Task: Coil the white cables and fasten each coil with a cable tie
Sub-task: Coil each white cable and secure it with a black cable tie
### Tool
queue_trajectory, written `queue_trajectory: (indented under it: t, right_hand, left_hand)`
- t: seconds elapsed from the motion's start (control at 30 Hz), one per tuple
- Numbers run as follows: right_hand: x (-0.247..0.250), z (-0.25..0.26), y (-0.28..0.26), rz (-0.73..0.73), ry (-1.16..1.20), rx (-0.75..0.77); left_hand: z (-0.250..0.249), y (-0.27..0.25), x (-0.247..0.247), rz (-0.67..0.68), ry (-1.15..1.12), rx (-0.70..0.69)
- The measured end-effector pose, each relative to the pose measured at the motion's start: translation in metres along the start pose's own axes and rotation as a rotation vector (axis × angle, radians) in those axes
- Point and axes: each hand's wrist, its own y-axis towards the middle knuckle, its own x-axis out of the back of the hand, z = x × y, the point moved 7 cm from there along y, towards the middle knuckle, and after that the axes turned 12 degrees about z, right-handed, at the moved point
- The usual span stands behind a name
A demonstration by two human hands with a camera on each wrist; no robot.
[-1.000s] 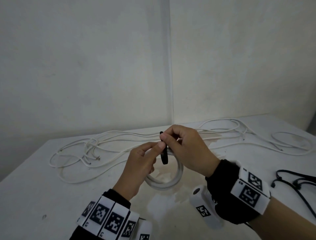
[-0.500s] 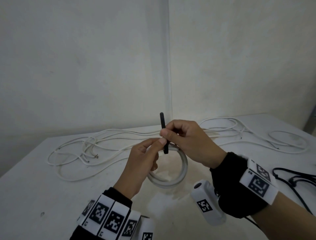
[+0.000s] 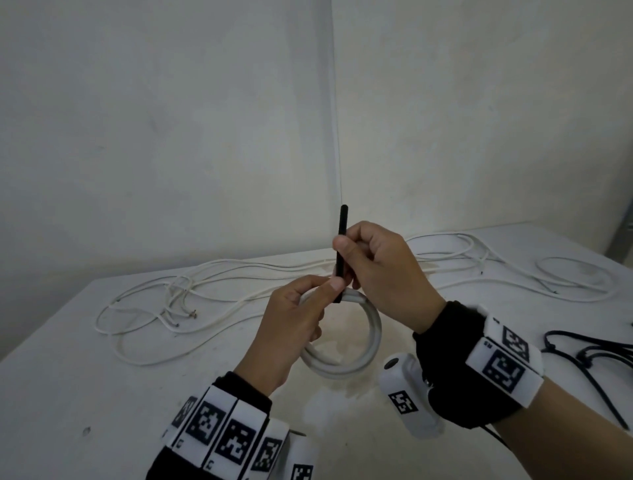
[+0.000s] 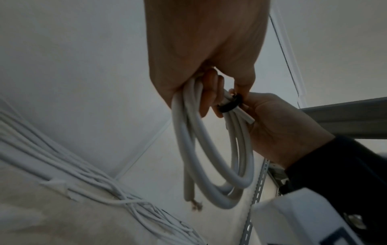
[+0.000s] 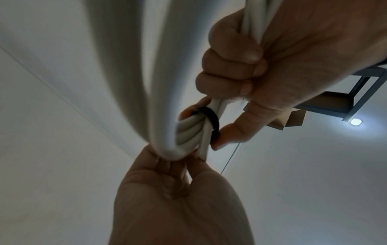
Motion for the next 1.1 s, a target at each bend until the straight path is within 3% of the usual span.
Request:
queue_trajectory:
  t: [0.2, 0.4, 0.53, 0.77, 0.97, 1.1]
  right_hand:
    - [-0.007, -0.001, -0.002, 0.104, 0.140, 0.028]
    - [-0.004, 0.002, -0.011, -0.004, -0.031, 0.069]
    - [-0.001, 0.000, -0.009, -0.099, -0.029, 0.037]
    - [-0.003, -0.005, -0.001, -0.110, 0.048, -0.025]
    - [-0.013, -0.004, 0.000, 0.009, 0.136, -0.006]
    - [-0.030, -0.026, -0.012, 0.193, 0.079, -0.172]
  left_hand:
    - [-0.001, 0.000, 0.001, -0.027, -0.027, 0.016]
    - [-0.003, -0.001, -0.003, -0.019, 0.053, -0.009]
    - [-0.009, -0.002, -0.004, -0.022, 0.090, -0.054]
    - [-0.013, -0.002, 0.002, -0.003, 0.121, -0.057]
    - [-0.008, -0.001, 0.013, -0.031, 0.093, -0.040]
    - [-0.005, 0.003, 0.021, -0.092, 0.023, -0.019]
